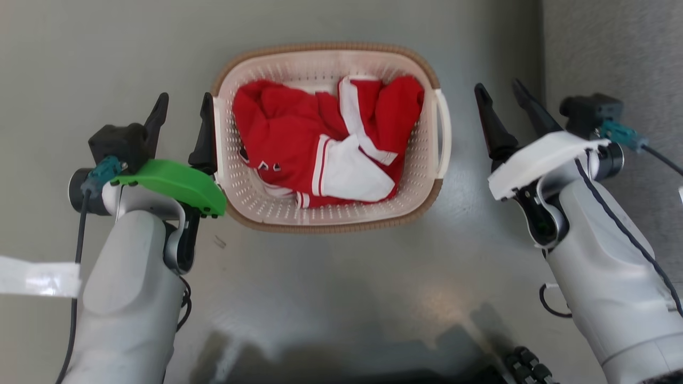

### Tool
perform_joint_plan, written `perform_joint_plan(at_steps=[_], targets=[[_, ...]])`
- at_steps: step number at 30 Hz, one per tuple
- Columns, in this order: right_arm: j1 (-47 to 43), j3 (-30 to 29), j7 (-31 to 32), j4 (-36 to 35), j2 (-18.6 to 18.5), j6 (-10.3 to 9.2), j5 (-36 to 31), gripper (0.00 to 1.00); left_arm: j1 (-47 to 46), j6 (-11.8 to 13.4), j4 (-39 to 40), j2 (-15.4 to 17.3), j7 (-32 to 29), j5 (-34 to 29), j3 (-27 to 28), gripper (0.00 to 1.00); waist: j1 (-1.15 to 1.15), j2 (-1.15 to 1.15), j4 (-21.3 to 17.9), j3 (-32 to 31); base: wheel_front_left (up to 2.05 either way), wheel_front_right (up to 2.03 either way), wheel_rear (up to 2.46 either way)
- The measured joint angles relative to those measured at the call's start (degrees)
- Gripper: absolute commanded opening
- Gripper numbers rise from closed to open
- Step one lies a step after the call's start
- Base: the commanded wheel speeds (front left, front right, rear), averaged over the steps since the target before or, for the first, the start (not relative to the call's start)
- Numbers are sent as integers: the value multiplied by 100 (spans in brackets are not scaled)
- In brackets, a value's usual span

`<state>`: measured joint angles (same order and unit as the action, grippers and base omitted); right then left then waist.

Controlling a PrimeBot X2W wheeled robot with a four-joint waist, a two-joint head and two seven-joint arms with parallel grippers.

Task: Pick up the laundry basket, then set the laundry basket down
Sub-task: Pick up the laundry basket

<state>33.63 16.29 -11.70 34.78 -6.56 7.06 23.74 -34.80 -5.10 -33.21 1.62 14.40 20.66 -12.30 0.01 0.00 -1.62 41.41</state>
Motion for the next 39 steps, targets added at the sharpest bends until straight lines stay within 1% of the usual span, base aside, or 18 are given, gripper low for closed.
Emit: perform_joint_plan(at_steps=[9, 11, 17, 28, 33, 39], targets=[[479, 399, 175, 599, 81, 0, 99, 100, -497, -3, -839, -15, -134, 20, 1, 100, 0, 0, 18, 514, 0, 0, 0], [547, 445, 224, 731, 105, 0, 136, 100, -599, -45, -1009, -18, -193, -33, -59, 100, 0, 0, 14, 602, 0, 0, 0], [733, 548, 276, 1073, 113, 0, 265, 100, -874, -45, -1426, -32, -256, -60, -57, 100, 0, 0, 6, 805, 0, 0, 0], [1203, 872, 426, 1497, 171, 0, 509, 100, -1263, -51, -1989, -36, -444, 92, -116, 100, 0, 0, -2, 1123, 0, 0, 0], [1343, 1003, 516, 1693, 186, 0, 634, 100, -1509, -118, -2086, -42, -479, 152, -301, 100, -1, 0, 8, 1264, 0, 0, 0], [1444, 1152, 520, 1857, 211, 1, 800, 100, -1573, -119, -2335, -46, -477, 237, -402, 100, -1, 0, 30, 1347, 0, 0, 0]])
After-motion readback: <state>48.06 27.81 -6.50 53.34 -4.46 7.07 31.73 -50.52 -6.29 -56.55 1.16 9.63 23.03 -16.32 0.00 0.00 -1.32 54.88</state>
